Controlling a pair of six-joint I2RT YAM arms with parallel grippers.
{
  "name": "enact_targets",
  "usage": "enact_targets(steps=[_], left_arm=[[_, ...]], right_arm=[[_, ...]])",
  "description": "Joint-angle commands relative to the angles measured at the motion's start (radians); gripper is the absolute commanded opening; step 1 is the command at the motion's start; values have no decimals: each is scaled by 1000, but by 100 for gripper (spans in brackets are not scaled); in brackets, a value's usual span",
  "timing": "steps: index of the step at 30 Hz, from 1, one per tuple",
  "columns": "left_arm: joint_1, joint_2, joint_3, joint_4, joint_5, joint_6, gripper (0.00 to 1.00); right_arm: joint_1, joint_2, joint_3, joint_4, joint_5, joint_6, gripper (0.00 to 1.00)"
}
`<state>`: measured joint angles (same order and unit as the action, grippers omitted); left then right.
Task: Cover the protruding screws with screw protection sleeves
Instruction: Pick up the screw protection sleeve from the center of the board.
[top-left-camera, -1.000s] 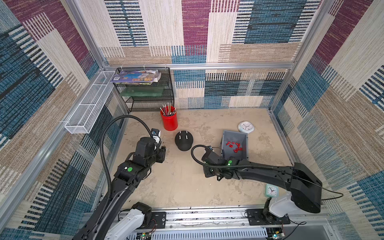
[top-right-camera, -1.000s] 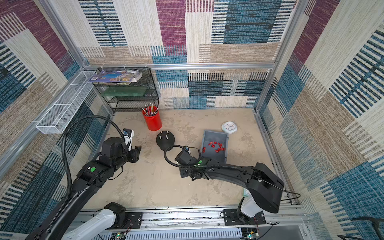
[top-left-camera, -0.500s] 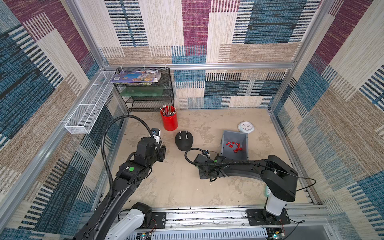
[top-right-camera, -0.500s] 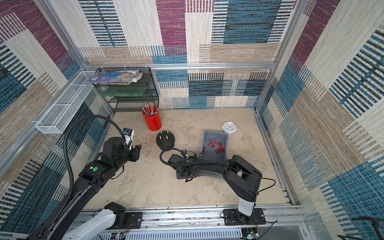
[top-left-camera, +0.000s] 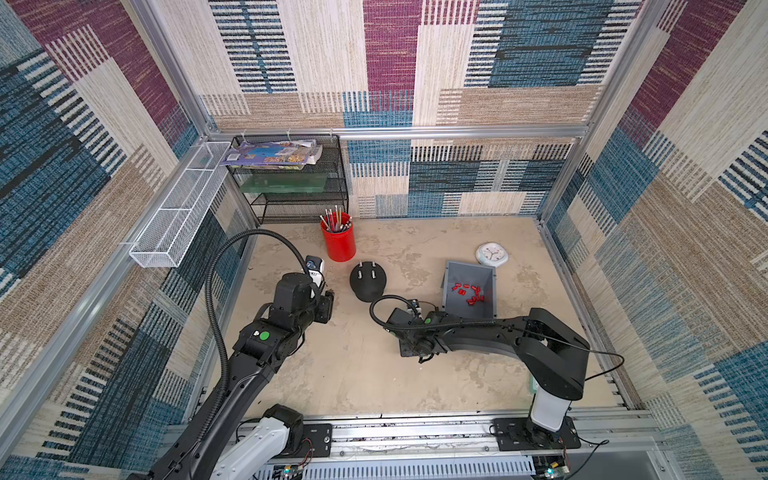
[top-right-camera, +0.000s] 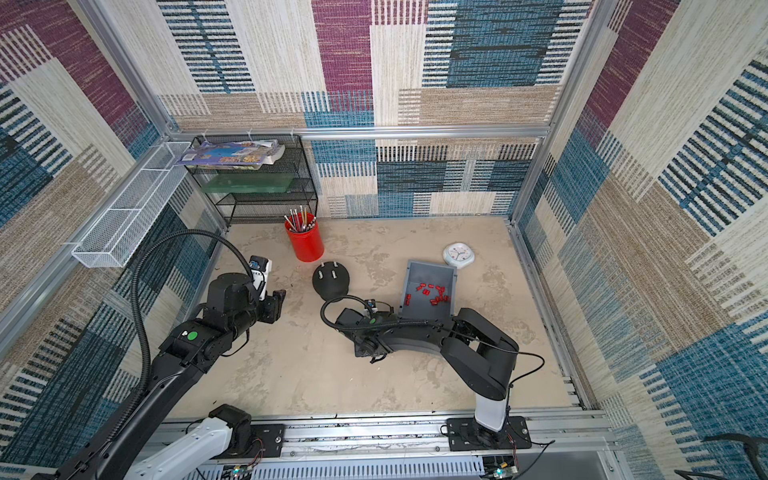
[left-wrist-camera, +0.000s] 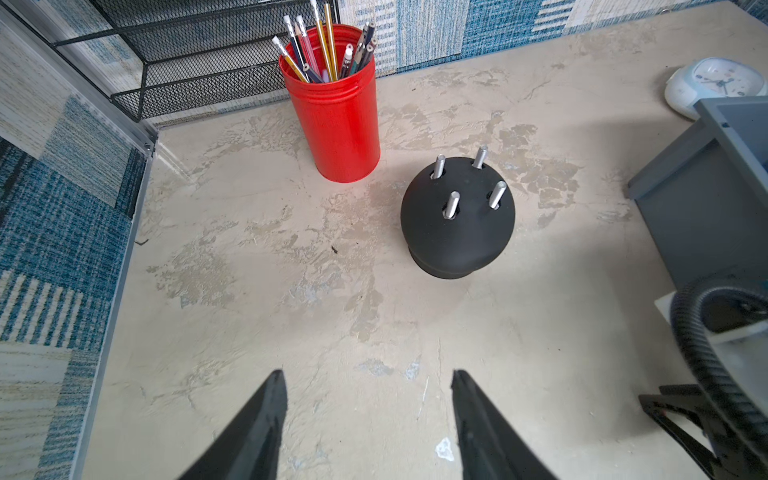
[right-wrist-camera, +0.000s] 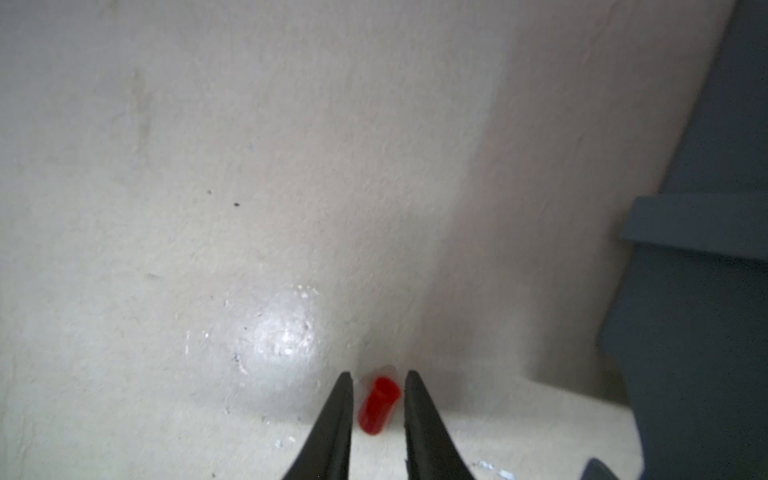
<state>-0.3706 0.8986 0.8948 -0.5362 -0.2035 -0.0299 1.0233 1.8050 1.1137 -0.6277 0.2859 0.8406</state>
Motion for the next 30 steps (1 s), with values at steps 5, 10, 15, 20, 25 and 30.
enact_targets(steps=[5, 10, 15, 20, 25, 30], left_arm=[[4, 10, 9, 13, 21, 18, 64], [5, 11, 6, 11, 21, 24, 64], [6, 12, 7, 9, 26, 24, 64], [6, 11, 9, 7, 28, 23, 64], [6, 10, 9, 5, 27, 22, 64], [6, 10, 9, 7, 30, 22, 64]], right_arm=[[3, 5, 12, -20, 30, 9, 22], [13, 2, 15, -32, 16, 20, 22], [12, 4, 17, -43, 10, 30, 24], [12, 9, 8, -30, -1, 27, 22], [12, 15, 9, -34, -14, 29, 21], [40, 0, -4, -32, -13, 36, 20]])
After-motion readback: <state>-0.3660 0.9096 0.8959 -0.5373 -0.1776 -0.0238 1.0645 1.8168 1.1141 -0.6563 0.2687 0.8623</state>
